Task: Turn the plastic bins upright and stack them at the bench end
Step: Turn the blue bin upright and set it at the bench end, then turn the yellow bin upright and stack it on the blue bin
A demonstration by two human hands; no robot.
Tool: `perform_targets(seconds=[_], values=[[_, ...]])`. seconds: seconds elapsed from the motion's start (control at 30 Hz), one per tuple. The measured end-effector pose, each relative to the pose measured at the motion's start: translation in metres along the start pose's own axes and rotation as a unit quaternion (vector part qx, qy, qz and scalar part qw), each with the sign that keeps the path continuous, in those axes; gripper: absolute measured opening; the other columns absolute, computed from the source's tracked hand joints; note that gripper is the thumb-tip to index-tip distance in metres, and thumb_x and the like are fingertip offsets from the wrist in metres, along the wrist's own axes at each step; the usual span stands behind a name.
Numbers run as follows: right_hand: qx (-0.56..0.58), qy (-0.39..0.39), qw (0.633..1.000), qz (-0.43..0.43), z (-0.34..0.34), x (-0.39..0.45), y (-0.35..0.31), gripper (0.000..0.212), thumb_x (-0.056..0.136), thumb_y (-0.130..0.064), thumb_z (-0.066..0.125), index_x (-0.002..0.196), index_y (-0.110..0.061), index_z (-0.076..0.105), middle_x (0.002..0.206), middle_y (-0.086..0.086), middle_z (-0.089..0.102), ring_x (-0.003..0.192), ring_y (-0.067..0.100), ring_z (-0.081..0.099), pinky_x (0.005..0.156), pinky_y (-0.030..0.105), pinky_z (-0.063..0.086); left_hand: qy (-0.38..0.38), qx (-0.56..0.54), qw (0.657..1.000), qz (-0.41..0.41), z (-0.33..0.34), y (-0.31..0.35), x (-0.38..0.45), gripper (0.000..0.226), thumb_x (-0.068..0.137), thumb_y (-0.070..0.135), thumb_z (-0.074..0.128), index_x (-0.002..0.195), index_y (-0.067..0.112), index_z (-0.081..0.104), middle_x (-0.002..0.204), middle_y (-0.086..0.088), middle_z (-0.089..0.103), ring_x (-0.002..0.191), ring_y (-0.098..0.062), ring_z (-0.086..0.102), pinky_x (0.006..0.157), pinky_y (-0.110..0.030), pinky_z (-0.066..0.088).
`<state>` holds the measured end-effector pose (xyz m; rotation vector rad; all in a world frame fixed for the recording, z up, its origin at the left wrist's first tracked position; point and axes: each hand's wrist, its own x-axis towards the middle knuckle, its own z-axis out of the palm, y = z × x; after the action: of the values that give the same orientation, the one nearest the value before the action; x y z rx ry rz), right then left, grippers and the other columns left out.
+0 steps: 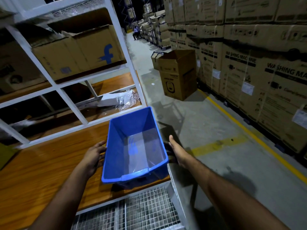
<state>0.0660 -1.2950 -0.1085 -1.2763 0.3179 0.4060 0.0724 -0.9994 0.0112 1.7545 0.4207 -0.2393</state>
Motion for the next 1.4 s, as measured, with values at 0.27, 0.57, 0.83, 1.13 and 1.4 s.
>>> perform_targets(seconds=[0.27, 0.57, 0.83, 1.13, 1.4], values=[[-0.11, 0.085, 0.958, -0.251, 0.012, -0.029, -0.084, 0.033, 0.103, -0.044, 0.032, 0.125, -0.034, 0.054, 0.126, -0.007, 0.059, 0.12, 0.015, 0.053, 0.093, 0.034, 0.04, 0.058, -0.055, 0.994, 0.07, -0.02, -0.005, 0.004, 0.036, 0.1, 0.024, 0.043, 0.134, 0.016, 0.052, 0.107, -0.01, 0.064, 0.085, -0.022, 0.059, 0.07, -0.036, 0.049], [-0.636, 0.021, 0.657, -0.404, 0.106, -0.024, -0.115, 0.065, 0.092, -0.057, 0.038, 0.145, -0.019, 0.042, 0.154, 0.006, 0.039, 0.142, 0.025, 0.034, 0.115, 0.045, 0.031, 0.173, 0.245, 0.929, 0.22, -0.085, -0.039, -0.007, 0.047, 0.094, 0.025, 0.056, 0.137, 0.008, 0.05, 0.141, -0.018, 0.05, 0.13, -0.031, 0.045, 0.105, -0.036, 0.033], [-0.745, -0.04, 0.526, -0.409, 0.292, -0.023, -0.065, 0.069, 0.098, -0.057, 0.027, 0.154, -0.018, 0.019, 0.164, 0.005, 0.014, 0.151, 0.021, 0.007, 0.121, 0.049, 0.012, 0.266, 0.449, 0.824, 0.221, -0.237, -0.089, -0.039, 0.061, 0.098, 0.043, 0.041, 0.153, 0.023, 0.021, 0.16, 0.001, 0.022, 0.148, -0.021, 0.016, 0.114, -0.046, 0.024], [-0.736, -0.081, 0.511, -0.436, 0.53, -0.014, 0.018, 0.073, 0.098, -0.058, 0.025, 0.156, -0.016, 0.012, 0.165, 0.005, 0.01, 0.152, 0.022, 0.005, 0.121, 0.051, 0.013, 0.28, 0.515, 0.784, 0.202, -0.448, -0.153, -0.065, 0.064, 0.099, 0.042, 0.037, 0.154, 0.014, 0.018, 0.16, -0.006, 0.023, 0.149, -0.023, 0.015, 0.118, -0.041, 0.019], [-0.719, -0.131, 0.517, -0.445, 0.704, 0.003, 0.074, 0.073, 0.098, -0.058, 0.025, 0.155, -0.015, 0.013, 0.164, 0.006, 0.013, 0.151, 0.022, 0.006, 0.12, 0.052, 0.016, 0.304, 0.528, 0.777, 0.16, -0.602, -0.202, -0.065, 0.067, 0.098, 0.043, 0.039, 0.153, 0.012, 0.018, 0.159, -0.008, 0.025, 0.148, -0.024, 0.019, 0.12, -0.042, 0.02]])
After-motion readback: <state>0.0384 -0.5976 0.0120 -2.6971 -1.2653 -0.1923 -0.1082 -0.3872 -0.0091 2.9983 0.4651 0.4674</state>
